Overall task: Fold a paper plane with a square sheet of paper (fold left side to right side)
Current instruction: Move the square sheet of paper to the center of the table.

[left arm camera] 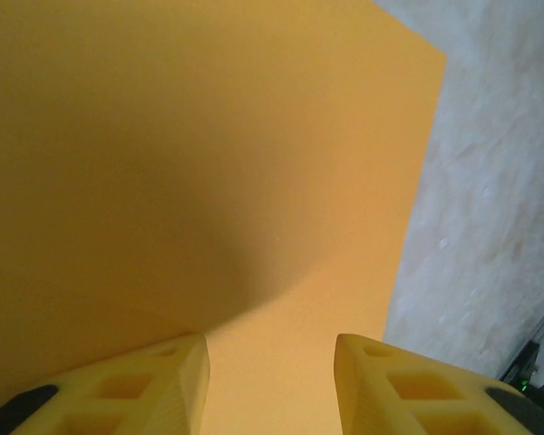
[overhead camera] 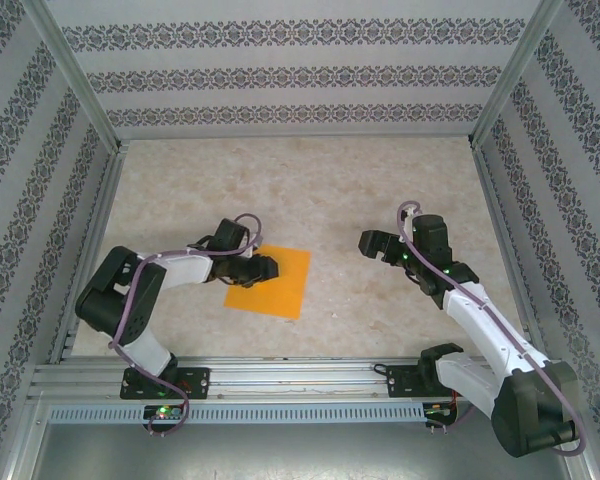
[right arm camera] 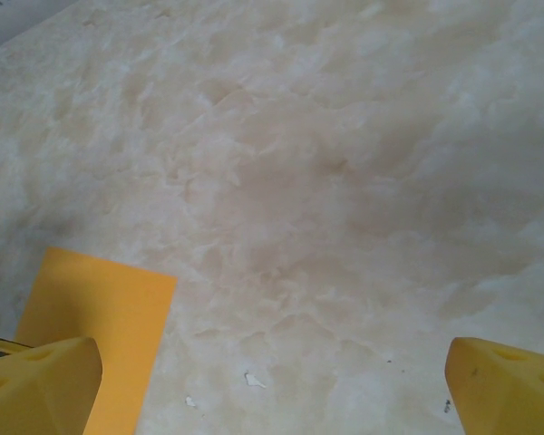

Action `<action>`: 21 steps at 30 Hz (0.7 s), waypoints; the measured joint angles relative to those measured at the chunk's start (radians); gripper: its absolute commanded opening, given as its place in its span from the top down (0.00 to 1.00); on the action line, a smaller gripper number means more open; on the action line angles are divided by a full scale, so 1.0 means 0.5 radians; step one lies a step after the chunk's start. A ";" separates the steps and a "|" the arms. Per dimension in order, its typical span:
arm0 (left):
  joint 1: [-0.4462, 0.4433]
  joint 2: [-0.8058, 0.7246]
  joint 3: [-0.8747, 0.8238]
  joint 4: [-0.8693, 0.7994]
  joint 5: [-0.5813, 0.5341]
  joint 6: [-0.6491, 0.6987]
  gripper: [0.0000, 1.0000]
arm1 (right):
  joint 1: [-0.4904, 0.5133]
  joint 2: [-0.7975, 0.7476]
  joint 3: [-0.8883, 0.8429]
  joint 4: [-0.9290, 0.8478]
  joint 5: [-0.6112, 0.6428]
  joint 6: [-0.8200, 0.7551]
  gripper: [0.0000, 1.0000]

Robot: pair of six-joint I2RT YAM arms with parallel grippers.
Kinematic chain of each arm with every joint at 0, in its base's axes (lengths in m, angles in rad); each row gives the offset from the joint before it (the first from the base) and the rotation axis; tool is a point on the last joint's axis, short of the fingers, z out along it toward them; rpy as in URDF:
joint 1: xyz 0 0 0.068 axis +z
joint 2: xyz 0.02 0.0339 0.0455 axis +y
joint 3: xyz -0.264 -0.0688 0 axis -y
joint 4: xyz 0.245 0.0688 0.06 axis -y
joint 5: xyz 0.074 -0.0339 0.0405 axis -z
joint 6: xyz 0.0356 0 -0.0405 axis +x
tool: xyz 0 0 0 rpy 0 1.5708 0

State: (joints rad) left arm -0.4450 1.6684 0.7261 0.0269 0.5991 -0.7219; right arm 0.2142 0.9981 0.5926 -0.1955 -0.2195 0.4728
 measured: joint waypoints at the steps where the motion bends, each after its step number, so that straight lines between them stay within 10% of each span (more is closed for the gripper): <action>1: -0.039 0.043 0.026 0.075 -0.021 -0.070 0.60 | 0.000 0.021 0.015 -0.014 0.012 0.001 0.05; 13: -0.260 0.323 0.258 0.501 -0.234 -0.507 0.54 | 0.170 0.500 0.343 -0.203 0.185 -0.054 0.08; 21: -0.232 -0.139 0.123 0.367 -0.420 -0.446 0.52 | 0.413 1.051 0.753 -0.249 0.308 -0.142 0.07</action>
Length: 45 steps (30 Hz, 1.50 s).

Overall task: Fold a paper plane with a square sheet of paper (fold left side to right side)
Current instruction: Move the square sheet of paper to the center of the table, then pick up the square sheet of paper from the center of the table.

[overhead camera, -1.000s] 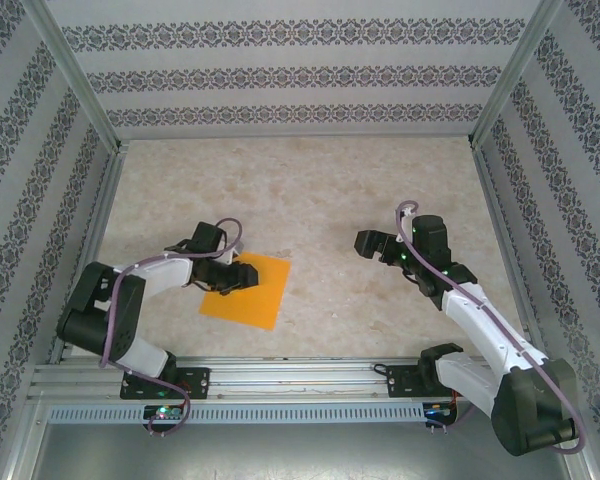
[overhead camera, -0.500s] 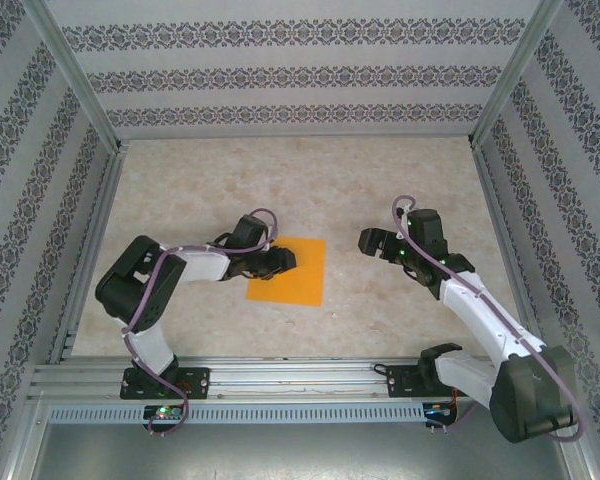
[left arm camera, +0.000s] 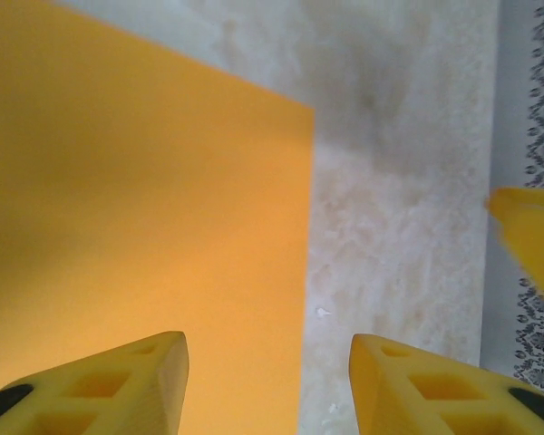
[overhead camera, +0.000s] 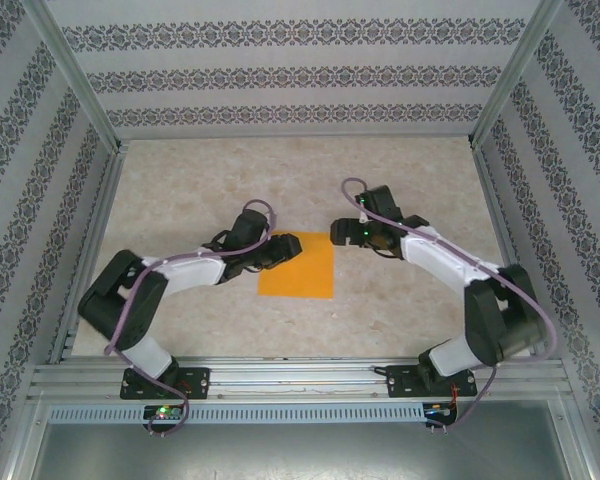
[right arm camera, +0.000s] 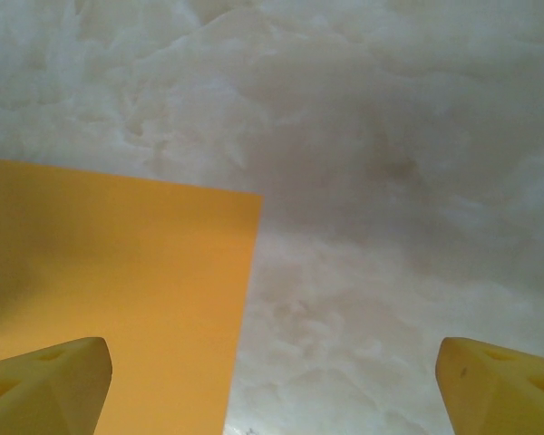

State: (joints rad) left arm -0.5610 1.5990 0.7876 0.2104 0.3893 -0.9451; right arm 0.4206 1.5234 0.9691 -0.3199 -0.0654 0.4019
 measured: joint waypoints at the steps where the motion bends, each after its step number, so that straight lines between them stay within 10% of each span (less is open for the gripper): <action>1: 0.014 -0.056 -0.022 -0.021 -0.014 0.022 0.54 | 0.033 0.075 0.057 -0.002 0.009 -0.017 0.07; 14: 0.068 0.091 -0.150 -0.244 -0.004 0.172 0.68 | 0.267 0.795 0.584 -0.105 0.095 -0.097 0.06; 33: 0.068 0.159 -0.166 -0.086 0.044 0.178 0.70 | 0.358 0.889 0.642 -0.200 0.031 -0.085 0.11; 45: 0.068 0.159 -0.170 -0.037 0.065 0.177 0.61 | 0.408 0.848 0.601 -0.286 -0.102 -0.053 0.41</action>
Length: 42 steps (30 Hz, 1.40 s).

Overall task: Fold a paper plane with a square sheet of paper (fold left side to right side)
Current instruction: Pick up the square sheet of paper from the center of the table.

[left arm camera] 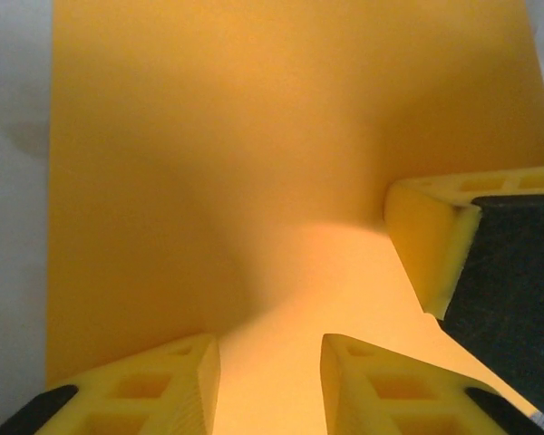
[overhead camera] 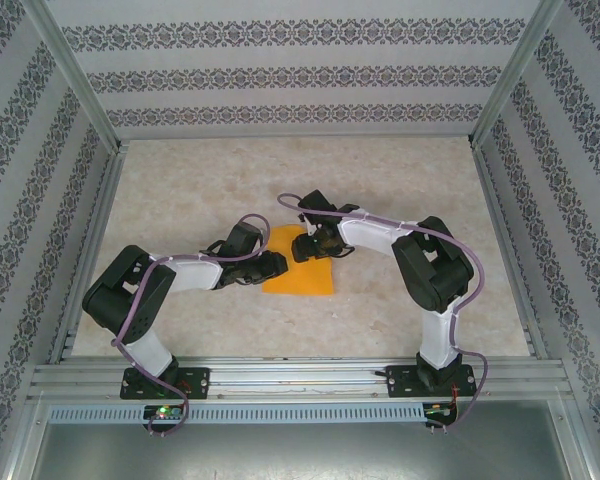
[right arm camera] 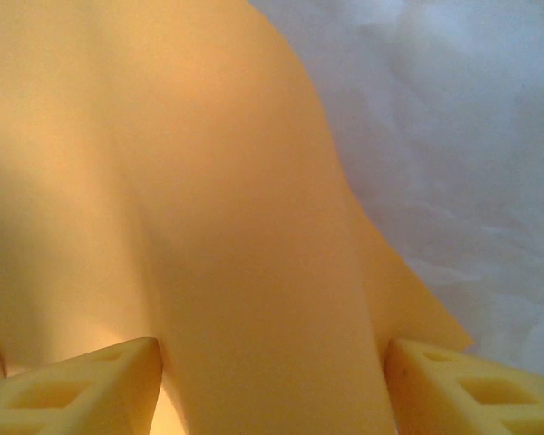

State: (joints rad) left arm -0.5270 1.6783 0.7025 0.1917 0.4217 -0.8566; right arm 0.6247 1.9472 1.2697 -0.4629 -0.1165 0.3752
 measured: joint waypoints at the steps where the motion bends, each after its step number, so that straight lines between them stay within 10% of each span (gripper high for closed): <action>1: 0.000 -0.002 0.000 0.005 0.001 -0.001 0.59 | 0.000 0.000 -0.001 -0.002 -0.012 0.004 0.44; 16: 0.156 -0.584 -0.137 -0.148 -0.122 0.179 0.28 | -0.240 -0.314 -0.247 0.214 -0.624 0.037 0.71; 22: 0.421 -1.048 -0.341 -0.054 0.067 0.304 0.00 | -0.423 -0.622 -0.426 0.376 -1.015 0.023 0.73; 42: 0.497 -1.308 -0.234 0.410 1.173 0.547 0.00 | -0.483 -1.482 -0.457 0.548 -2.115 -0.076 0.77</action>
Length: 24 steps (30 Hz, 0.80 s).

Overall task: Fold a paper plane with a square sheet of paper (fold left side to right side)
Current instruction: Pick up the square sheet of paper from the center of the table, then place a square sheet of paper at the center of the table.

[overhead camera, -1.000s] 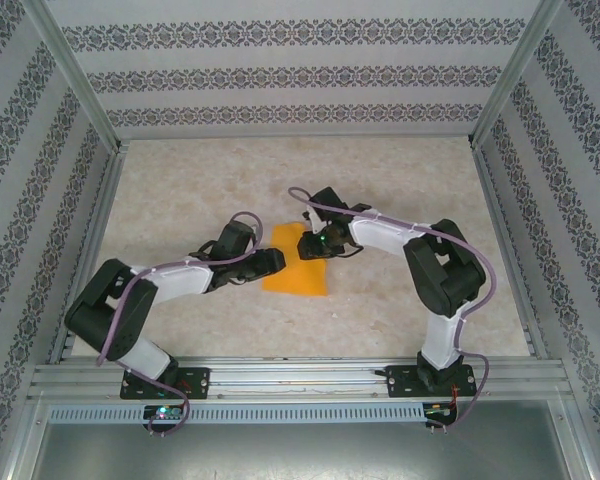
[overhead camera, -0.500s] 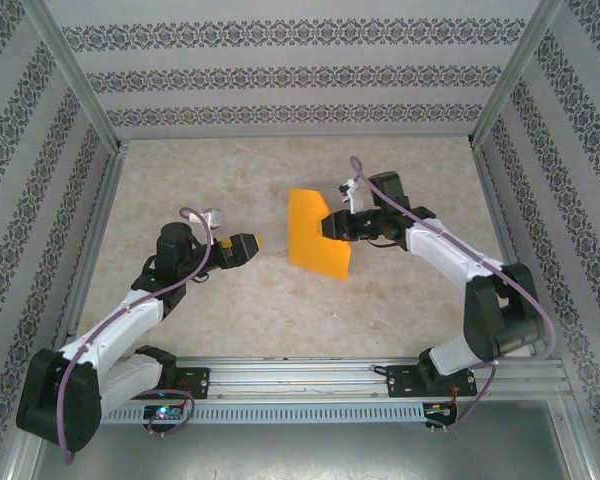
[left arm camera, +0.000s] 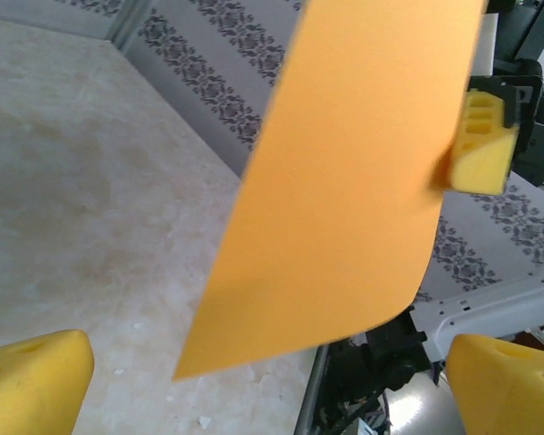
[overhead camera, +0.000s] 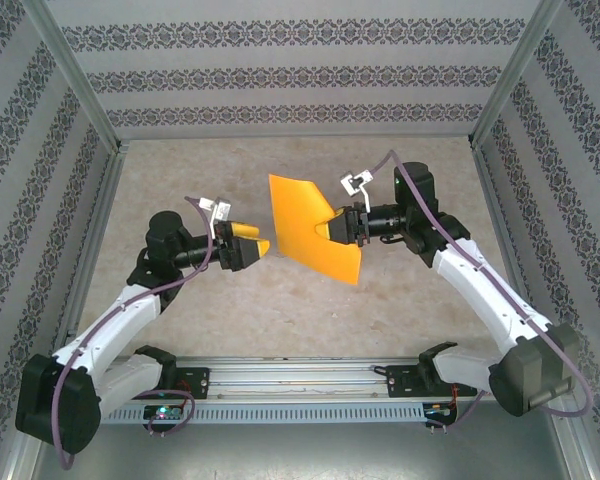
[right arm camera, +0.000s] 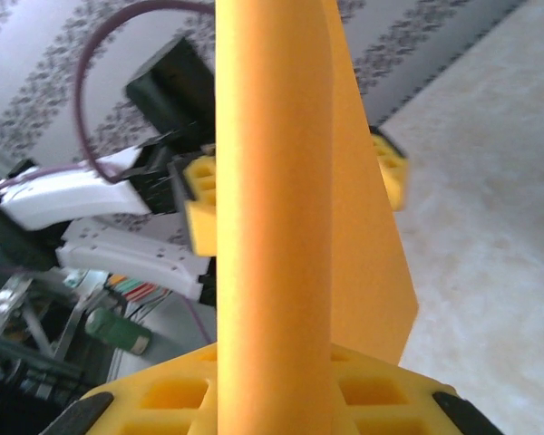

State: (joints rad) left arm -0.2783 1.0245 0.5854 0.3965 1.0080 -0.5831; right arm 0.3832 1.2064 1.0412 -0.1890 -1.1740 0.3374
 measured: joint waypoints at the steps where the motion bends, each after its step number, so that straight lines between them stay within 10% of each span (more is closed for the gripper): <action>1: 0.000 0.021 0.012 0.030 0.031 -0.008 0.00 | 0.024 -0.003 0.015 0.000 -0.012 0.000 0.77; 8: -0.018 0.117 0.125 0.192 0.217 -0.063 0.09 | 0.103 0.038 0.098 -0.002 -0.028 -0.002 0.75; 15: -0.031 0.123 0.194 0.168 0.280 -0.022 0.89 | 0.088 0.169 0.126 -0.078 0.117 -0.063 0.64; 24: -0.031 0.209 0.181 -0.130 0.052 0.069 0.99 | -0.106 0.097 0.026 -0.145 0.572 -0.111 0.32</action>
State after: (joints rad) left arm -0.2935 1.1290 0.6758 0.3313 1.0340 -0.5488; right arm 0.3302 1.2549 1.0542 -0.2615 -0.8879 0.2817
